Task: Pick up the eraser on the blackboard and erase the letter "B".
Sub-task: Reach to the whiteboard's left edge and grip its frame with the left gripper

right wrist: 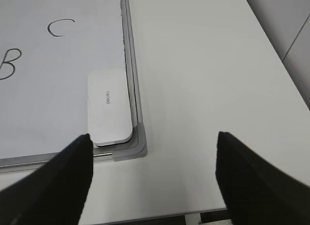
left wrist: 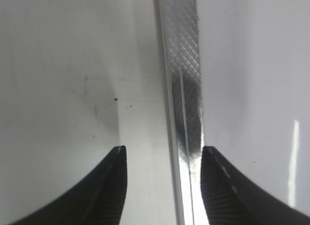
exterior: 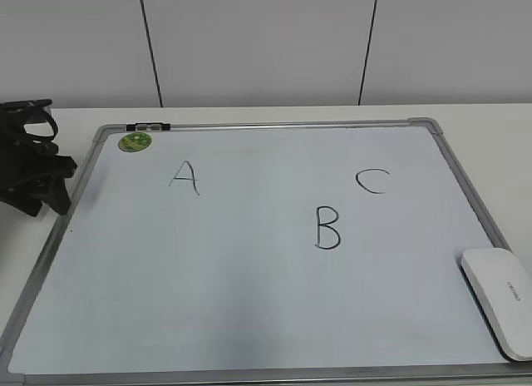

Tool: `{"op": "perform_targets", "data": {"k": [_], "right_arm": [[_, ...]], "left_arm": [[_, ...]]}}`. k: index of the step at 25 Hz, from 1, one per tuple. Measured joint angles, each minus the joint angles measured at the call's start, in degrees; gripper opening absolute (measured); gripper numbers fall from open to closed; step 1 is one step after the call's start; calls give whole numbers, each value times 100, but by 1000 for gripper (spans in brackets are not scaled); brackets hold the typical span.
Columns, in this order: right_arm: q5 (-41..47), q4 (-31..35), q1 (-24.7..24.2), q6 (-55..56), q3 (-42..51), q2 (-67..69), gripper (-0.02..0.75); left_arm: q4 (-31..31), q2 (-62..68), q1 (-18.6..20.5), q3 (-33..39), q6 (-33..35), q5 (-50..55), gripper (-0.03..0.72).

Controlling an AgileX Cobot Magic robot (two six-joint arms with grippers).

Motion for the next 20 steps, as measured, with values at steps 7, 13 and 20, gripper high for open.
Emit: {"op": "perform_targets", "data": {"k": [7, 13, 20], "right_arm": [[0, 0, 0, 0, 0, 0, 587], [0, 0, 0, 0, 0, 0, 586], [0, 0, 0, 0, 0, 0, 587]], "left_arm": [[0, 158, 0, -13, 10, 0, 352], [-81, 246, 0, -75, 10, 79, 204], [-222, 290, 0, -123, 10, 181, 45]]}}
